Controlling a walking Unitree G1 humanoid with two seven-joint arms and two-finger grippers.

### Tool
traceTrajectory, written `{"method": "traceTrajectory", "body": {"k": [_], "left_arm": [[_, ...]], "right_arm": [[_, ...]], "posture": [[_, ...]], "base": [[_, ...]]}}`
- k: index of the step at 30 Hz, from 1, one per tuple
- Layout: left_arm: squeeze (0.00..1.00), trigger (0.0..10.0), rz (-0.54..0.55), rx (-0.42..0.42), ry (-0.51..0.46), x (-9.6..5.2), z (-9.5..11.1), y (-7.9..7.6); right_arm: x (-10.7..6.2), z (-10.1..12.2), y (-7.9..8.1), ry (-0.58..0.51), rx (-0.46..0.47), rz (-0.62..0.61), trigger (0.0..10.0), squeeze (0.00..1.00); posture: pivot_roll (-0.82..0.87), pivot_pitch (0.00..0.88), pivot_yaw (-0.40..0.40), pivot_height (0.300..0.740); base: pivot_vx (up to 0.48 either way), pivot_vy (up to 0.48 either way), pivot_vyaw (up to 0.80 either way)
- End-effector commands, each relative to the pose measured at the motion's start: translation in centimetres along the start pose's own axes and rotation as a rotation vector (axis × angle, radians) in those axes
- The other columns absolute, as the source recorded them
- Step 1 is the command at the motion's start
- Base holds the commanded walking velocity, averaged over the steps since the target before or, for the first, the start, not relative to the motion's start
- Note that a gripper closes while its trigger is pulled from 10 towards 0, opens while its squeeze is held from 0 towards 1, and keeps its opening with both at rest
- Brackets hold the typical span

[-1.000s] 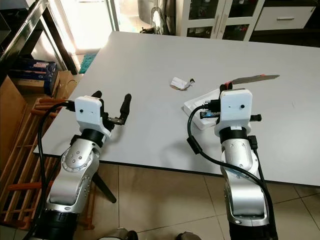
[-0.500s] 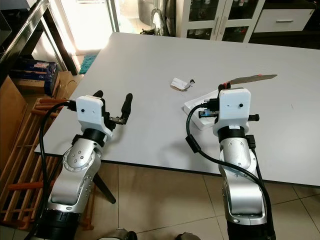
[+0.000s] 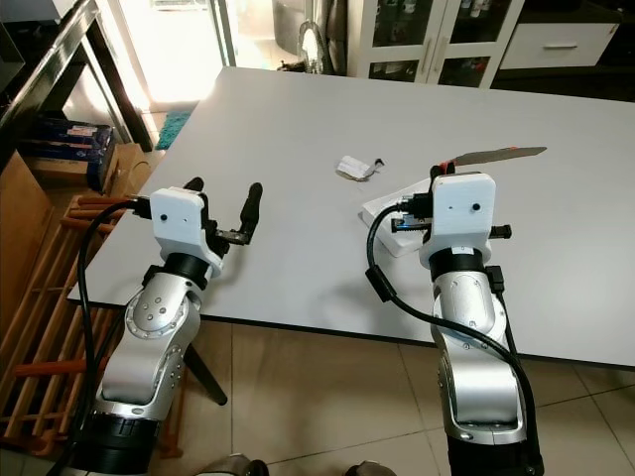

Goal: Picking trash to rubbish bin

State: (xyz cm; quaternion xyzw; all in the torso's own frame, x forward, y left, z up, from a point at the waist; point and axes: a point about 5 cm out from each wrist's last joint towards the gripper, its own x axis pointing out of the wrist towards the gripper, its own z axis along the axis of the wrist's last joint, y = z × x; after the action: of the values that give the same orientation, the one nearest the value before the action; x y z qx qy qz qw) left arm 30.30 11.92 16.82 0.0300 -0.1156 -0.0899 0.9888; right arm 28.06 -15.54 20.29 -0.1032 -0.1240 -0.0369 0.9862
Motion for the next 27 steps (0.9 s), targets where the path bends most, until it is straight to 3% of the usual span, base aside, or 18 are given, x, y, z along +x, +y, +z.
{"method": "traceTrajectory", "body": {"k": [1, 27], "left_arm": [[0.00, 10.0, -0.010, 0.012, -0.001, 0.08, -0.01, -0.39], [0.00, 10.0, -0.017, 0.016, 0.006, 0.05, -0.24, -0.45]], "right_arm": [[0.04, 0.31, -0.11, -0.002, 0.010, -0.003, 10.0, 0.00], [0.14, 0.11, 0.15, 0.009, 0.020, 0.006, 10.0, 0.00]], "posture": [[0.01, 0.062, -0.010, 0.740], [0.02, 0.064, -0.012, 0.740]], "base": [[0.000, -0.382, 0.00], [0.000, -0.429, 0.00]]}}
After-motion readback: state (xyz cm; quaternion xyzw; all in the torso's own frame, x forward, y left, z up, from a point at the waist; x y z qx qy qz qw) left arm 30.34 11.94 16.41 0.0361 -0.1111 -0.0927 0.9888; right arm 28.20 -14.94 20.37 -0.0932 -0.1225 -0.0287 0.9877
